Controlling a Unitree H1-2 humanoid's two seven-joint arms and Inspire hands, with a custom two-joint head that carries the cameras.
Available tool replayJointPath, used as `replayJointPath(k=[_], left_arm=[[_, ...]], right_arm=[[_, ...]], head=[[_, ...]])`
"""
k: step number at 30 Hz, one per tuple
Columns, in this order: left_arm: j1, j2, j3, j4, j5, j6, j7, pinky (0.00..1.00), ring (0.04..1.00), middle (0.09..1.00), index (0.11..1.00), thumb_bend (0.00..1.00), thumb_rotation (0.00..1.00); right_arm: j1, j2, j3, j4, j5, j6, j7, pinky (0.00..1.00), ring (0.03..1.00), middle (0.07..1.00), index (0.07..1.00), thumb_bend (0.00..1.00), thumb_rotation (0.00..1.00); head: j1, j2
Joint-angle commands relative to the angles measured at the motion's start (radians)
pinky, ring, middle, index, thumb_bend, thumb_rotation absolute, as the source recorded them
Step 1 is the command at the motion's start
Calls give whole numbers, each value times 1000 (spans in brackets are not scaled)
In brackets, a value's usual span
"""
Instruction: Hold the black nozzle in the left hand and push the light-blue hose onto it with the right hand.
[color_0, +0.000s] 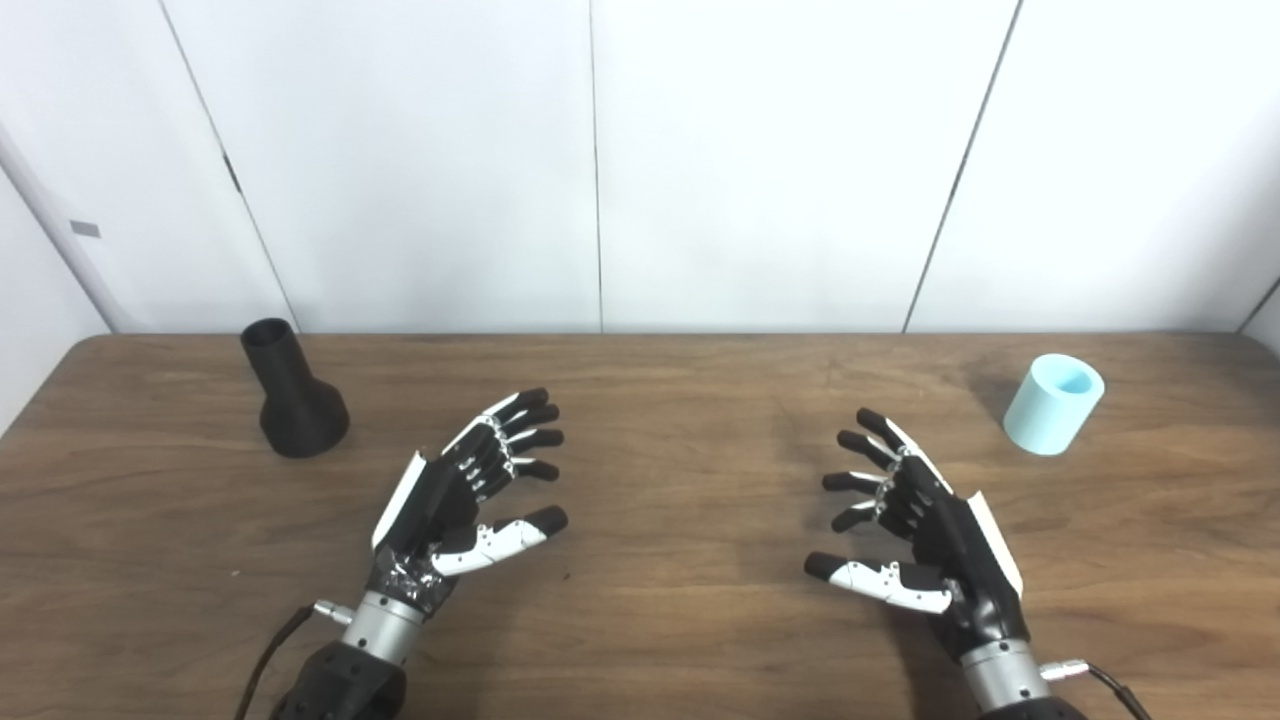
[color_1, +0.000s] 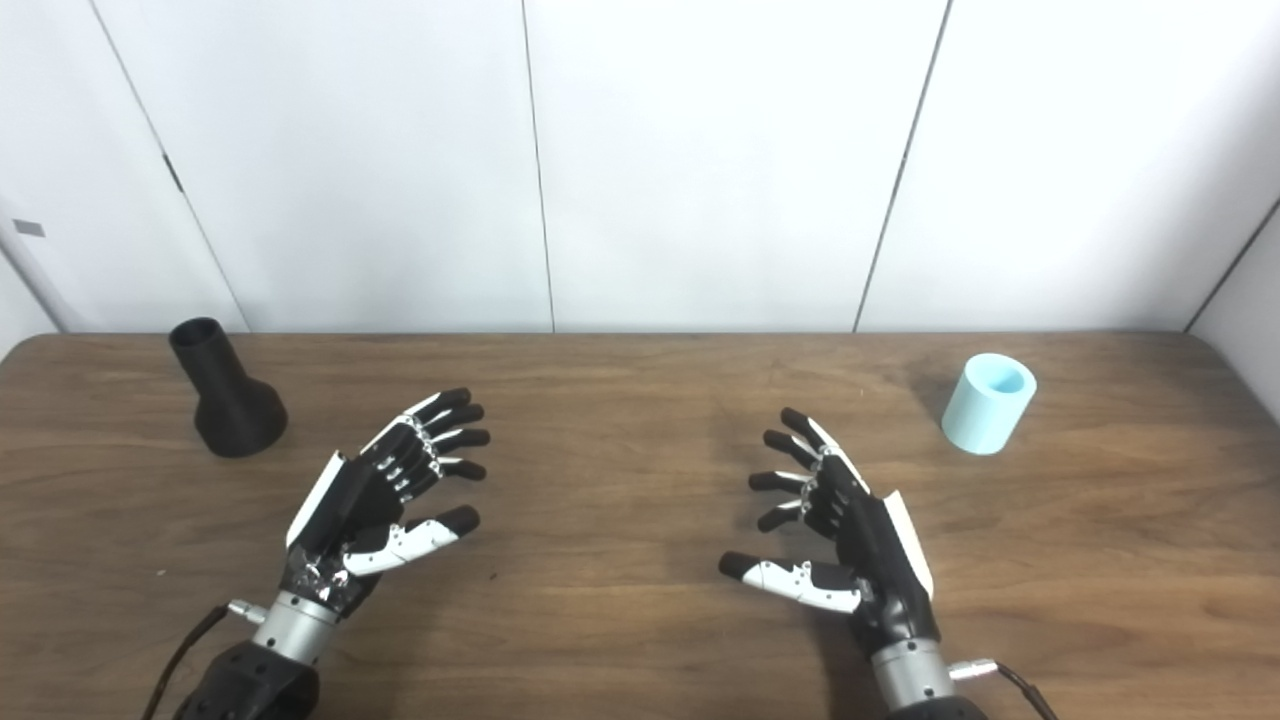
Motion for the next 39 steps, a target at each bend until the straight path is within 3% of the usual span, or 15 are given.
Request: replayJointPath(k=[1, 39], left_arm=[[31, -1, 1, 35, -3, -16, 5, 668, 791, 848, 858, 771, 186], [30, 0, -2, 40, 6, -23, 6, 664, 785, 847, 858, 778, 205]], right_arm=[[-25, -6, -6, -26, 9, -26, -6, 478, 693, 842, 887, 805, 50], [-22, -5, -5, -41, 6, -7, -7, 484, 688, 836, 890, 799, 51]], head=[[-1, 0], [0, -2]])
